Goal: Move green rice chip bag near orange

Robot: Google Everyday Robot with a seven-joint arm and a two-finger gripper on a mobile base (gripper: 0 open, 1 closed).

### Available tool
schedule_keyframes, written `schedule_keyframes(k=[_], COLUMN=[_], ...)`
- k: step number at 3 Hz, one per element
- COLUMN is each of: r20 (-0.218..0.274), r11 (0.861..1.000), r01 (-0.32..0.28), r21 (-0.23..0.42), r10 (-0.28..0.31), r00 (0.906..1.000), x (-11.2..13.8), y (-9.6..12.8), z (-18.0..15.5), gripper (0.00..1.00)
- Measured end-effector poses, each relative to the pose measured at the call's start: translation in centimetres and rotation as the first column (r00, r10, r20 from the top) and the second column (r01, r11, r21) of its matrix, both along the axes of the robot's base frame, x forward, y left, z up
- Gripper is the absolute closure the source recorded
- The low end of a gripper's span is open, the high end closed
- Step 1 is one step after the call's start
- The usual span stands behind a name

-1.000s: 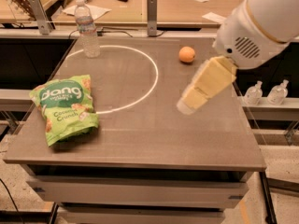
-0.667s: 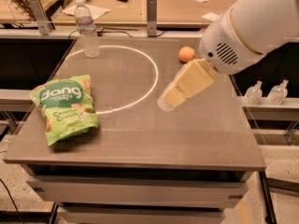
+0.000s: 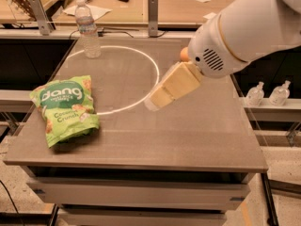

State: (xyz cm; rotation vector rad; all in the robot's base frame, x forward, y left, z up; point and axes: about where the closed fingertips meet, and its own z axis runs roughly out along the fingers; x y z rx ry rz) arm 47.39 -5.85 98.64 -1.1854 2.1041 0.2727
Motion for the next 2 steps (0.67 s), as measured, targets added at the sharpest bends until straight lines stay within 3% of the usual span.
schedule_keyframes(k=[1,2], r20=[-0.029,-0.106], r11=[0.998,0.975], r01=[0.039,0.123], r21=[0.044,0.187], r10=[-0.038,-0.104], r00=[0.9989,0.9889], x=[-0.2,-1.4], y=[1.1,4.6], z=[-0.8,-2.7], gripper=[0.00,0.00])
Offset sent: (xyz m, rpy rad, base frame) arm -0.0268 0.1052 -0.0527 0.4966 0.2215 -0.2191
